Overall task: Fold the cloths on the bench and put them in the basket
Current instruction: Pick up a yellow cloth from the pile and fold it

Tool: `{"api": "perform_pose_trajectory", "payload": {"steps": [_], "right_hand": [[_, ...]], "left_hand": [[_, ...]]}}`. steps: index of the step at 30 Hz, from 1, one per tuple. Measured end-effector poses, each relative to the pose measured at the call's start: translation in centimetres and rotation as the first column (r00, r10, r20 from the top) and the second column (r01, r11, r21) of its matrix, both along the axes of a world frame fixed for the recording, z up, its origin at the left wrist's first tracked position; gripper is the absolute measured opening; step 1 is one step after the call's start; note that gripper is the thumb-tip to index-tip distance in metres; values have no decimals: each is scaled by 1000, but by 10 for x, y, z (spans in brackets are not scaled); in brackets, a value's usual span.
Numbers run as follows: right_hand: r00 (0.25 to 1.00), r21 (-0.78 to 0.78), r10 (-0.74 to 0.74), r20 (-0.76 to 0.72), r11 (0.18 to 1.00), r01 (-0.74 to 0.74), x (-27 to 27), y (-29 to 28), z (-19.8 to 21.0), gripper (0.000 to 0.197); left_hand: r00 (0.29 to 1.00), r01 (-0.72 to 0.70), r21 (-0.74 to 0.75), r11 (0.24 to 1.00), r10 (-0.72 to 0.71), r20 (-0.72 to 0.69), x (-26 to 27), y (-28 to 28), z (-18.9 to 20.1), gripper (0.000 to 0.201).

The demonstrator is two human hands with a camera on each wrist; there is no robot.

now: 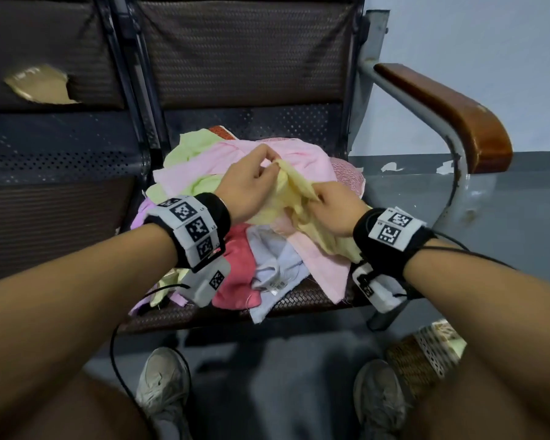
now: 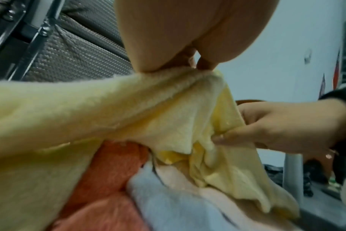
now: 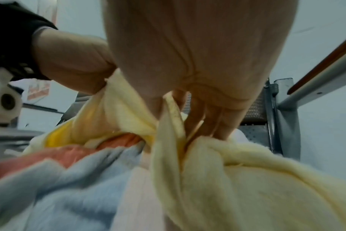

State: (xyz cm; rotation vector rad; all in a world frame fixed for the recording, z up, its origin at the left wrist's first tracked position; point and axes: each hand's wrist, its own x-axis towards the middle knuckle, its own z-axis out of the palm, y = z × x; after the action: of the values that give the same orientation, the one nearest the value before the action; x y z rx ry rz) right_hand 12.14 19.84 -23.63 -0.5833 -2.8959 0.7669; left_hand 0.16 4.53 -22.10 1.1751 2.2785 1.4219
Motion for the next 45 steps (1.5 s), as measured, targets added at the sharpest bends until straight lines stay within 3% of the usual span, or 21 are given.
{"api": "perform_pose_trajectory", "payload": {"steps": [2, 5, 6, 8, 10, 12, 14, 15, 19, 22, 25, 28, 30, 31, 32, 34, 36, 40, 42, 44, 45], "right_hand": [[967, -178, -187, -176, 972, 155, -2, 8, 10, 21], [832, -399, -427, -354, 874, 278, 0, 19, 32, 25], [803, -429, -463, -375, 855, 292, 2, 23, 35, 23], [802, -385, -464, -376, 866, 320, 7, 30, 35, 13], [846, -257, -410, -342, 906, 335, 14, 32, 33, 6], [874, -172, -365, -321, 930, 325, 18, 31, 33, 17], [904, -162, -270, -330, 960, 227, 21, 25, 37, 27], [918, -167, -201, -343, 974, 151, 21, 20, 40, 31], [892, -208, -6, -452, 973, -98, 21, -4, 45, 6], [845, -208, 57, -531, 958, -196, 21, -10, 48, 19], [885, -69, 287, -366, 940, -334, 23, -11, 43, 17], [896, 0, 439, 66, 898, -440, 27, -6, 29, 18], [893, 95, 327, 310, 924, -371, 29, 1, 21, 23], [913, 139, 228, 338, 948, -288, 28, 5, 19, 28], [947, 169, 127, 296, 968, -183, 27, 9, 18, 34], [997, 141, -73, 33, 988, 67, 23, 16, 22, 44], [939, -56, -228, -258, 974, 221, 20, 21, 28, 47], [785, -482, -420, -455, 858, 179, 9, 16, 38, 46], [800, -506, -355, -483, 859, 76, 6, 12, 45, 40], [906, -313, -90, -414, 948, -49, 8, 13, 49, 23], [957, -154, 47, -286, 984, -94, 10, 15, 48, 18]], "left_hand": [[1000, 17, -68, 998, -18, -13, -8, -5, 7, 24], [914, -128, -304, 944, -7, -405, -21, -13, 3, 24], [883, -198, -289, 937, 42, -467, -24, -15, 3, 22], [884, -294, -227, 929, 174, -434, -28, -15, 5, 24], [912, -387, -197, 901, 342, -228, -29, -9, 12, 33], [879, -420, -129, 898, 438, 190, -27, 0, 20, 35], [744, -365, -1, 931, 293, 600, -21, 12, 29, 36], [681, -328, 79, 941, 178, 711, -16, 17, 34, 39], [519, -174, 315, 933, -185, 835, -1, 31, 51, 46], [355, -130, 416, 900, -350, 867, 2, 34, 55, 48], [393, -236, 399, 886, -288, 873, -3, 33, 54, 27], [530, -409, 248, 878, 7, 848, -14, 30, 48, 25], [682, -400, 90, 912, 231, 694, -22, 26, 43, 30], [746, -389, 20, 921, 303, 593, -26, 24, 40, 34], [784, -404, -19, 914, 357, 508, -30, 22, 36, 34], [787, -451, -14, 893, 404, 466, -38, 16, 30, 30], [757, -463, 20, 886, 384, 528, -43, 13, 26, 27], [704, -440, 103, 892, 272, 656, -42, 12, 24, 33], [696, -435, 215, 875, 175, 696, -40, 10, 25, 29], [636, -514, 301, 803, 122, 762, -41, 8, 30, 25], [611, -557, 320, 767, 117, 783, -45, 7, 33, 25]]}}
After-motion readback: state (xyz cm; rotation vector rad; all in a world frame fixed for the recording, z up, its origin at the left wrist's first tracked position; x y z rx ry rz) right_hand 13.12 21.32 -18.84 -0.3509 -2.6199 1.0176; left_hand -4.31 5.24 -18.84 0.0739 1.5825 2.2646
